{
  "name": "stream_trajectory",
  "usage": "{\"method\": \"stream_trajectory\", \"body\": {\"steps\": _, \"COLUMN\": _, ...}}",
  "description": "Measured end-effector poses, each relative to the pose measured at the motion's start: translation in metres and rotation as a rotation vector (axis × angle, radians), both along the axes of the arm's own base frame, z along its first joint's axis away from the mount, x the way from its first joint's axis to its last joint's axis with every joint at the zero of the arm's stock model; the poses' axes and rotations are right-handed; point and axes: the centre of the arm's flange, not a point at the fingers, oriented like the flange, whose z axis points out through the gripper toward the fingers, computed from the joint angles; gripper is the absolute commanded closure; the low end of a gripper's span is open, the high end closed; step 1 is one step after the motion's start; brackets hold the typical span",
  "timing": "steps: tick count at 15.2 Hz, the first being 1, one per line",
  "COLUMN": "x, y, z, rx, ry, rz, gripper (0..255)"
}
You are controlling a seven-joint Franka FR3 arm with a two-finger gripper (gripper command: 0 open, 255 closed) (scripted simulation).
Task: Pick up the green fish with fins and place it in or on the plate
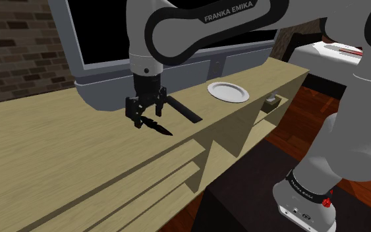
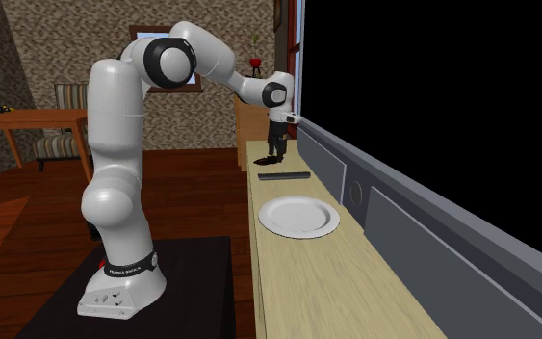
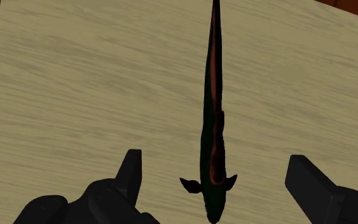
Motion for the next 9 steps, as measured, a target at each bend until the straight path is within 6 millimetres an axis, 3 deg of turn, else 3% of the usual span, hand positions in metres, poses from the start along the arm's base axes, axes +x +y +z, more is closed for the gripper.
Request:
{"method": "stream_trajectory", "body": {"steps": 2, "x": 0.0, "y": 0.0, "z": -0.0001, "rx": 0.0, "ry": 0.0, "rz": 0.0, "gripper": 0}}
{"method": "stream_trajectory", "body": {"steps": 3, "x": 0.0, "y": 0.0, "z": -0.0001, "rx": 0.0, "ry": 0.0, "rz": 0.0, "gripper": 255}}
{"method": "stream_trajectory", "body": {"steps": 9, "x": 0.0, "y": 0.0, "z": 0.0, "rx": 0.0, "ry": 0.0, "rz": 0.0, "gripper": 255}}
